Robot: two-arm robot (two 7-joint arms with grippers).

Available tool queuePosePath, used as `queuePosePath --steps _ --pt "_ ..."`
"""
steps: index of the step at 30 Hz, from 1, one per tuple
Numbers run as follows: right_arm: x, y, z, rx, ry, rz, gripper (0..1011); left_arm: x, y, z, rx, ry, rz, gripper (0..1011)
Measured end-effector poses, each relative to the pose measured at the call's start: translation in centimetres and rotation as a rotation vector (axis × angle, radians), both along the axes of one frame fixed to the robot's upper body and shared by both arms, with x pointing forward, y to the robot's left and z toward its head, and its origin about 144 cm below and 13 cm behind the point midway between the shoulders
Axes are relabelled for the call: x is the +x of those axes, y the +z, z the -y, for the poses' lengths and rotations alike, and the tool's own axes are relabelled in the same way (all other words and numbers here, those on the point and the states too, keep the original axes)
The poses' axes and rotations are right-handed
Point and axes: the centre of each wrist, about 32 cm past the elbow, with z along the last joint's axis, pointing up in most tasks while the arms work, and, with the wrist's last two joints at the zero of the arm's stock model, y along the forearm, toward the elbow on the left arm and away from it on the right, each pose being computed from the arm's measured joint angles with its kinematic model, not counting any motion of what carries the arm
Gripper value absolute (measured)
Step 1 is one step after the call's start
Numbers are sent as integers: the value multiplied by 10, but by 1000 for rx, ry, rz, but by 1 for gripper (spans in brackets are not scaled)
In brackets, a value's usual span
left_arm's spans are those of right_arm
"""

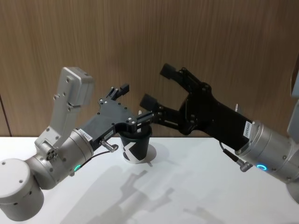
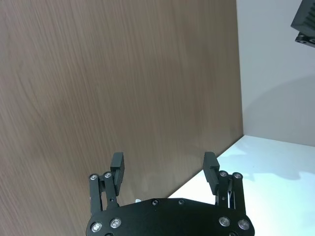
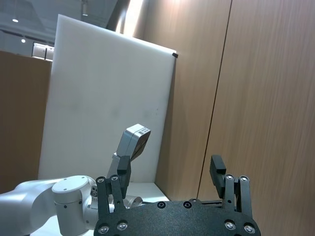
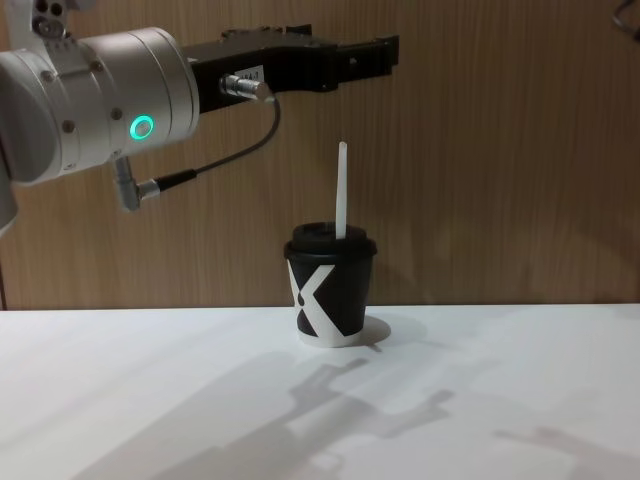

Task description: Pick up the straw with one hand, pass it to the other hand, and insert it into the cup.

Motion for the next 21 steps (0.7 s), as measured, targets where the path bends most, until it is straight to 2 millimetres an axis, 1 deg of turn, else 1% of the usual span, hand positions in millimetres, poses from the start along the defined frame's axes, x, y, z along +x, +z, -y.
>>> queuePosePath --steps 21 --pt "0 0 -1 -3 5 1 1001 -1 0 0 -2 -3 0 1002"
